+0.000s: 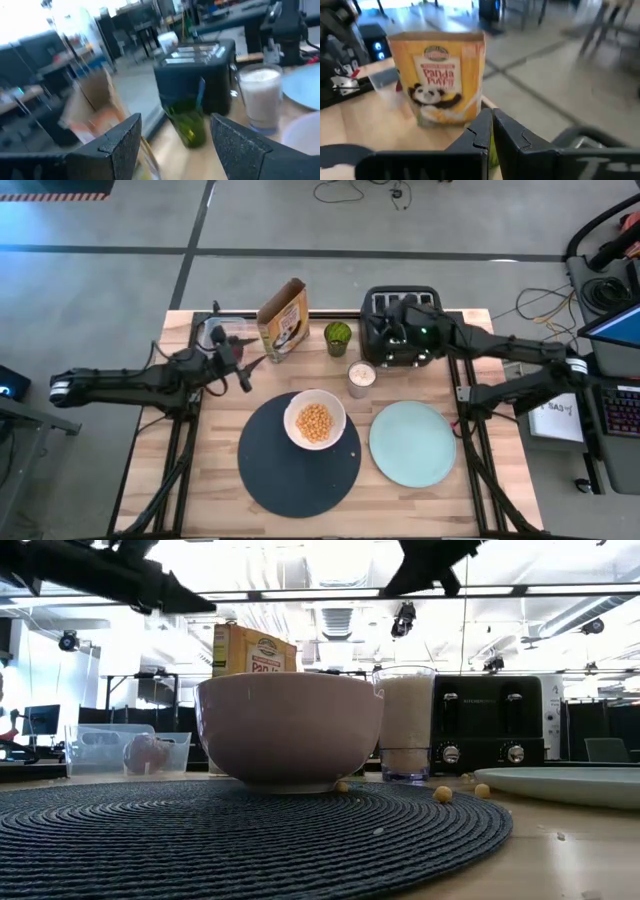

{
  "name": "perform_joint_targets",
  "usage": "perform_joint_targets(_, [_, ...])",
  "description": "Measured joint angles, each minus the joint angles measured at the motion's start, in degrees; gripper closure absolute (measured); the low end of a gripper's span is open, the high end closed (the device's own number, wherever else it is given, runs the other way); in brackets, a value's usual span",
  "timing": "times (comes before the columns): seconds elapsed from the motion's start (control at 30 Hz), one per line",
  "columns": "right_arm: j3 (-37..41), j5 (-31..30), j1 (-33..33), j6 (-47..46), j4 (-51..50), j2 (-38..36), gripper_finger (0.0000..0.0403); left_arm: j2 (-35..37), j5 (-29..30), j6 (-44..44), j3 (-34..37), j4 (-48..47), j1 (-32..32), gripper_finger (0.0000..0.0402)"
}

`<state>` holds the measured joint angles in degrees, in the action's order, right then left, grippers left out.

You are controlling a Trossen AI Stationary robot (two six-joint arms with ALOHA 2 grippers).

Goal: Arrange a breakfast setting
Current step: Put the toasted bread from the toaster on the light blue plate

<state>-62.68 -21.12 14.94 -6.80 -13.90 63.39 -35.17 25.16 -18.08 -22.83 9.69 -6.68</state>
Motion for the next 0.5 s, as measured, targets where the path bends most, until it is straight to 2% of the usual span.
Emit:
perform_joint_targets(0.27, [-20.9, 2.1, -0.8, -12.5, -28.3, 12.3, 0.0394, 3.8, 8.7, -9.6, -2.7, 0.8, -0.1, 0.0184])
perform_joint_targets(0.5, [-39.0, 3.0, -1.2, -17.6, -46.0, 24.1, 0.0394, 4.1, 14.7, -9.2, -2.0, -0.8, -0.1, 0.0184])
